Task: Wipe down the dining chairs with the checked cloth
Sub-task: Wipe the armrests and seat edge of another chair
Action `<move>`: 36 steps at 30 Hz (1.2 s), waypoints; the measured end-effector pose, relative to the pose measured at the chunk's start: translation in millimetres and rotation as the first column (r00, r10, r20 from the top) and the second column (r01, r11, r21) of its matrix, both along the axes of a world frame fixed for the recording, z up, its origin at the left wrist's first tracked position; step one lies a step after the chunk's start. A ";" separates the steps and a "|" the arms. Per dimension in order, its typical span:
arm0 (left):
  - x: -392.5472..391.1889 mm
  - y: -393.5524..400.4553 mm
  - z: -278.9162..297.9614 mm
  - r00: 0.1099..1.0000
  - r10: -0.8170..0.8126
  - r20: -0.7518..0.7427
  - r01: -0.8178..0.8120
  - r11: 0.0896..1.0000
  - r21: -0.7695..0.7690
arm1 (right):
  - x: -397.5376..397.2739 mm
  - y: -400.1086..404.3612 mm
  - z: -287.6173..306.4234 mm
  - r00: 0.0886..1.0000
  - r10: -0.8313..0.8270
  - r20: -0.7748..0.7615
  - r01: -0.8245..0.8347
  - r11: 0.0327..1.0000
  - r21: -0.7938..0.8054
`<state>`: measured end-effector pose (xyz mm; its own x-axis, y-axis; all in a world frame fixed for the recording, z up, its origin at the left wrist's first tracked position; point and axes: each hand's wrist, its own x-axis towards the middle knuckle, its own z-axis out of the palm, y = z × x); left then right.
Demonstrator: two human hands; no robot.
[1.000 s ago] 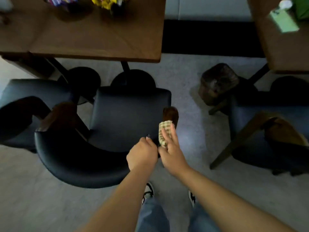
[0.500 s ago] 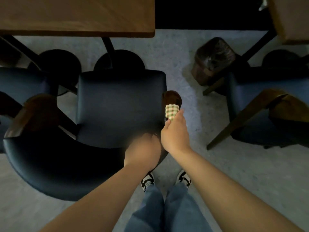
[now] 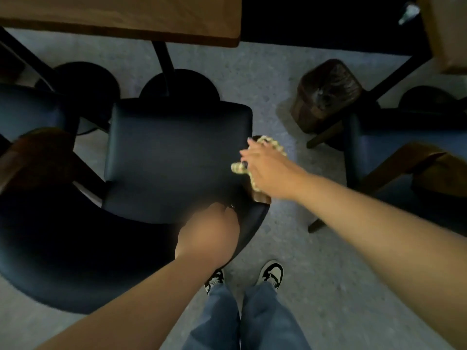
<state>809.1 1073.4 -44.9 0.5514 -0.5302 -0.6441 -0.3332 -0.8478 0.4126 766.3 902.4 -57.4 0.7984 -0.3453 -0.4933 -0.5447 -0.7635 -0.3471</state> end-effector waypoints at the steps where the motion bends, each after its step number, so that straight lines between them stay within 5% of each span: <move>1: -0.4 0.1 0.4 1.000 0.003 -0.001 -0.003 1.000 -0.002 | 14.4 -16.9 -10.1 0.998 0.018 -0.066 -0.020 0.999 -0.038; 6: 0.4 -0.1 -1.7 1.000 0.007 -0.004 -0.007 1.000 -0.015 | 56.5 -55.0 -40.4 0.961 -0.222 -0.164 0.231 0.972 0.033; 14: 0.2 -0.6 -0.5 1.000 -0.004 -0.002 0.004 1.000 -0.001 | 10.5 -11.7 -42.3 1.000 -0.016 0.023 0.020 0.985 -0.173; 17: 0.2 -1.1 -1.4 1.000 0.001 0.003 -0.001 1.000 0.000 | 32.4 -37.3 -46.9 0.974 -0.225 -0.032 0.221 0.971 -0.088; 21: 0.0 -1.5 -3.3 1.000 0.004 0.007 -0.004 1.000 0.000 | 37.6 -44.5 -47.6 0.967 -0.249 -0.053 0.240 0.961 -0.139; 22: -0.1 -2.1 -3.6 1.000 0.002 0.010 -0.002 1.000 0.002 | 31.3 -36.3 -46.0 0.971 -0.237 -0.040 0.229 0.963 -0.139; 25: -0.7 -1.5 -3.9 1.000 -0.006 0.008 0.006 1.000 0.020 | 3.8 9.1 -26.9 0.989 0.147 0.019 -0.138 0.958 -0.252; 28: -0.5 -1.2 -3.8 1.000 -0.014 -0.004 0.015 1.000 0.018 | -7.7 19.8 -8.4 0.990 0.133 -0.055 -0.139 0.981 -0.136; 36: 2.3 3.9 -15.2 0.998 -0.053 0.014 0.053 0.999 -0.011 | 77.0 -16.6 -25.9 0.835 0.103 -0.541 -0.243 0.950 -0.195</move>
